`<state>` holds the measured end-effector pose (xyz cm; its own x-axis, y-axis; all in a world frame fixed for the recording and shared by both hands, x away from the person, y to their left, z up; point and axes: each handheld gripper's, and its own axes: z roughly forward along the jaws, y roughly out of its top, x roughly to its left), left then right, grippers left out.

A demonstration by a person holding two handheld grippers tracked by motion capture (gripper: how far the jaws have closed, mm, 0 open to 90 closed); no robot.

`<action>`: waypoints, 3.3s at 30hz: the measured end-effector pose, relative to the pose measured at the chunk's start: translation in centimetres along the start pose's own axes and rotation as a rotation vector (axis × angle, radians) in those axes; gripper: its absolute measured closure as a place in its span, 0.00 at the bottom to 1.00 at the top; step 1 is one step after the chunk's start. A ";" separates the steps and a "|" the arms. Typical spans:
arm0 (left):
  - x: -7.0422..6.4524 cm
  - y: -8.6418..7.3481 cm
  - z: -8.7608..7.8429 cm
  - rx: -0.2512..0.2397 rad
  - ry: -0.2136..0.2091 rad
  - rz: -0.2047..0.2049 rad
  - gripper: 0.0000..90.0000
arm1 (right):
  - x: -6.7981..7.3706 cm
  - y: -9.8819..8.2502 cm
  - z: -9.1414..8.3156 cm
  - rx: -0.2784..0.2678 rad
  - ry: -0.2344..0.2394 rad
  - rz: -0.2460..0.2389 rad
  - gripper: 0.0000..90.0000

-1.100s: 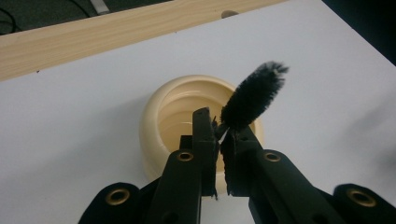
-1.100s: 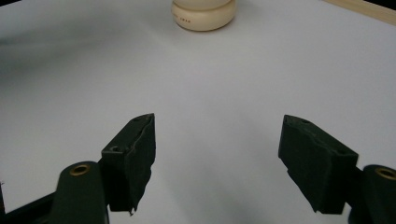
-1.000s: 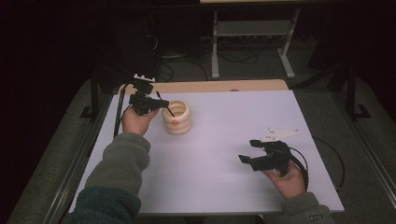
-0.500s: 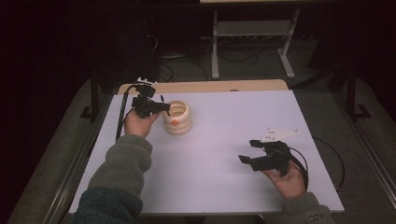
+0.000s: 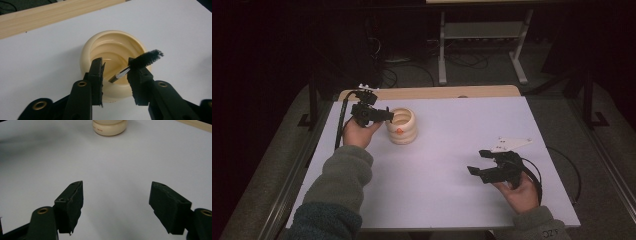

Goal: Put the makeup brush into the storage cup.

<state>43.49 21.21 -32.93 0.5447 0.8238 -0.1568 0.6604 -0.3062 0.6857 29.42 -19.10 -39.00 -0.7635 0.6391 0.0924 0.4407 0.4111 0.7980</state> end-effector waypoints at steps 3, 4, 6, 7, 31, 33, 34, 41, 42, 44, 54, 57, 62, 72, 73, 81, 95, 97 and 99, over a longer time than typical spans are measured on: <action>-0.1 -0.2 -0.1 0.007 0.007 0.011 0.69 | 0.0 0.0 0.1 0.003 -0.001 -0.001 0.30; -0.1 -0.2 -0.1 0.012 0.006 0.018 0.69 | 0.0 0.0 0.1 0.004 -0.001 0.001 0.29; -0.1 -0.3 -0.1 0.019 0.010 0.023 0.69 | 0.0 0.0 0.1 0.004 -0.002 0.001 0.29; -0.1 -0.4 0.0 0.020 0.014 0.022 0.69 | 0.0 0.0 0.1 0.005 -0.002 0.001 0.29; -0.2 -0.7 0.4 0.094 0.015 0.065 0.68 | 0.0 0.0 0.1 0.007 0.000 0.003 0.29; -0.2 -0.7 0.4 0.095 0.016 0.067 0.69 | 0.0 0.0 0.1 0.007 0.000 0.002 0.29; -0.1 -0.7 0.4 0.094 0.015 0.069 0.70 | 0.1 0.0 0.1 0.007 -0.001 0.003 0.29; -0.2 -0.4 0.3 0.064 -0.002 0.076 0.88 | 0.0 0.0 0.1 0.006 0.000 0.001 0.29; -0.2 -0.4 0.4 0.057 -0.003 0.071 0.91 | 0.0 0.0 0.1 0.005 0.001 0.001 0.29; -0.1 -0.3 0.4 0.053 -0.010 0.068 0.93 | 0.0 0.0 0.1 0.006 0.001 0.000 0.29; 0.3 -0.3 0.8 0.007 -0.060 -0.005 0.94 | 0.0 0.0 0.2 0.007 0.003 0.002 0.29; 0.2 -0.3 0.9 0.026 -0.033 0.014 0.81 | -0.1 0.0 0.2 0.007 0.004 0.003 0.29; 0.2 -0.5 0.6 0.042 -0.009 0.032 0.72 | 0.0 0.0 0.2 0.008 0.003 0.000 0.29; 0.4 -1.0 0.2 0.064 -0.002 0.049 0.62 | 0.0 0.0 0.2 0.008 0.000 0.000 0.29; 0.4 -1.1 0.3 0.066 -0.003 0.052 0.62 | 0.0 0.0 0.2 0.007 0.000 -0.002 0.29; 1.0 -1.1 0.4 0.061 -0.002 0.026 0.62 | 0.1 0.0 0.2 0.006 0.003 0.001 0.29; 0.3 -1.9 -0.7 0.032 -0.020 0.073 0.62 | 0.0 0.0 0.1 0.006 -0.003 0.002 0.29; 0.2 -2.1 -1.0 0.029 -0.018 0.078 0.62 | 0.0 0.0 0.1 0.006 -0.004 0.003 0.29; 0.1 -2.5 -1.3 0.018 -0.021 0.081 0.62 | -0.1 0.0 0.1 0.006 -0.006 0.002 0.29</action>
<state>41.24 22.71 -33.75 0.6074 0.7858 -0.1167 0.6231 -0.3801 0.6836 29.48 -19.09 -39.06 -0.7599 0.6436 0.0909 0.4451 0.4134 0.7944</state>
